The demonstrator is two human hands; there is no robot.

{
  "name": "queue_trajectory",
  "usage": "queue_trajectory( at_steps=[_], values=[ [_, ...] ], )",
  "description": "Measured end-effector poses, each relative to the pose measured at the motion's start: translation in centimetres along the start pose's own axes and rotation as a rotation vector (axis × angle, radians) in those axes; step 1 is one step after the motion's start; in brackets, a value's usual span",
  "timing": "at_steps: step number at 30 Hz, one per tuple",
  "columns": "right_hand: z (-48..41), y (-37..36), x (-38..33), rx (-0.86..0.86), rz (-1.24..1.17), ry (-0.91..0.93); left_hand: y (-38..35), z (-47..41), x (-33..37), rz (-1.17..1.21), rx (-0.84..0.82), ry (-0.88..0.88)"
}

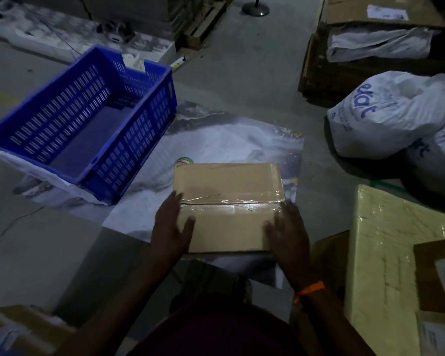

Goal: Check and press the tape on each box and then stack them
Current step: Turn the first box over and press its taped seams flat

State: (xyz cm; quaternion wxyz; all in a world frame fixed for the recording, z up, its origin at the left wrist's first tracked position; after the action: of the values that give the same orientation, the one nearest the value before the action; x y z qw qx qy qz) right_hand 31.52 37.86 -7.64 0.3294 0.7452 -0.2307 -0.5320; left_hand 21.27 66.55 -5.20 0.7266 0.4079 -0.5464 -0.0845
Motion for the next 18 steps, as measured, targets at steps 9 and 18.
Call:
queue_trajectory(
  at_steps=[9, 18],
  values=[
    [-6.9, -8.3, -4.5, -0.43, 0.332, 0.336, -7.9, -6.5, 3.7, -0.584, -0.315, -0.223],
    [-6.8, -8.7, -4.0, -0.451, 0.33, 0.317, -8.9, -6.4, 2.2, -0.615, -0.206, -0.286]
  ],
)
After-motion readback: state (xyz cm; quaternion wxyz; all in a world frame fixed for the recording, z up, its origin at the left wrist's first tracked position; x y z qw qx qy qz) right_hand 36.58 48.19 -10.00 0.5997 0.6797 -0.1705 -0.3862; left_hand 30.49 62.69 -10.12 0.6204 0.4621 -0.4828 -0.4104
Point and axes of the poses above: each hand's wrist, its own z-axis away from the middle knuckle, its own y-axis out of the back of the hand, x = y × z, the point moved 5 cm from there along -z, towards the middle knuckle, and after that the axes turned 9 degrees about y, right-handed, at the moved point
